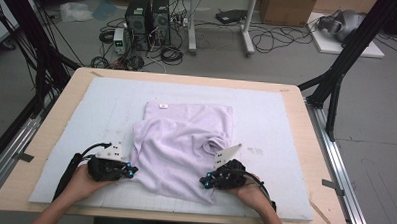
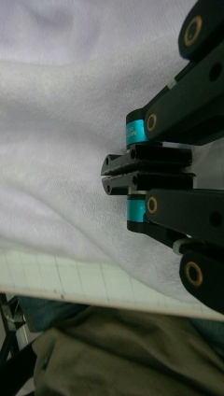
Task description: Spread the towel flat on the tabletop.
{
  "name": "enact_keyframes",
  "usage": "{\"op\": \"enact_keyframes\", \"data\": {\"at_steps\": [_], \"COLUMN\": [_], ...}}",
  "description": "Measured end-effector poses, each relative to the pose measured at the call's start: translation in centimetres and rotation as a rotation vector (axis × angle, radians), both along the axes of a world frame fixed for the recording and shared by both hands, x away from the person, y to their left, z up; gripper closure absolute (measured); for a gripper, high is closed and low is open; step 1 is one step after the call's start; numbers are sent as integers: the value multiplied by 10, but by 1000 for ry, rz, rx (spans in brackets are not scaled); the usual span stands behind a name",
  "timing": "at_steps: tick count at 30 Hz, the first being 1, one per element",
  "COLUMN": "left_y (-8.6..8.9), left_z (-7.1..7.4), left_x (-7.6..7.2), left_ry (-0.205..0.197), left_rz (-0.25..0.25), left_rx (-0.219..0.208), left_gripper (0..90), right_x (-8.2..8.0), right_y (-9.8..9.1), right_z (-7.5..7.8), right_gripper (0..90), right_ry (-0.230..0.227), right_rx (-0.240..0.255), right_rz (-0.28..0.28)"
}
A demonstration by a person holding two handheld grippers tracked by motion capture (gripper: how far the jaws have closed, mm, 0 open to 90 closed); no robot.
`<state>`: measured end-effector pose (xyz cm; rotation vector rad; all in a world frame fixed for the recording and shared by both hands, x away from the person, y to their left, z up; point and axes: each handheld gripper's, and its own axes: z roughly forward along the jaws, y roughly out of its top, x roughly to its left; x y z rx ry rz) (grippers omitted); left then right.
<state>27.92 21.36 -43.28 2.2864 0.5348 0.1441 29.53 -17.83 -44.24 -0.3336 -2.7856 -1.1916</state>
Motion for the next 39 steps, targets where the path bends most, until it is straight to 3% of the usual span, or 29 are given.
{"op": "enact_keyframes", "data": {"at_steps": [5,11,14,16,18,19,21,23,25,27,30,36,39], "left_y": [11,16,11,6,2,0,-3,-5,-7,-6,-3,7,9], "left_z": [10,18,13,7,0,-3,-6,-6,-6,-3,4,21,28], "left_x": [-15,-17,-14,-9,-2,0,2,2,1,0,-9,-36,-54], "left_ry": [-19,-30,-19,-4,17,18,14,19,15,17,11,-5,2], "left_rz": [15,-5,2,8,8,1,-10,-28,-30,-35,-29,-28,-51], "left_rx": [-41,-70,-53,-39,-25,-14,-25,-25,-25,-9,-24,-53,-71], "left_gripper": [896,885,698,578,520,523,592,775,844,857,865,866,867], "right_x": [-14,-18,-17,-13,-7,-5,-3,-2,-1,1,-2,-27,-40], "right_y": [-2,-12,-16,-18,-17,-14,-9,-9,-10,-10,-12,-18,-22], "right_z": [6,18,19,16,10,7,0,-1,-1,-2,1,22,26], "right_gripper": [888,887,866,663,603,576,606,711,825,861,867,867,868], "right_ry": [-21,-51,-54,-32,4,-10,-9,-46,-58,-39,-10,-54,-46], "right_rx": [23,75,71,68,58,33,-10,-7,-10,-1,11,89,104], "right_rz": [16,1,-8,-56,-63,-73,-70,-78,-92,-80,-62,-39,-32]}}
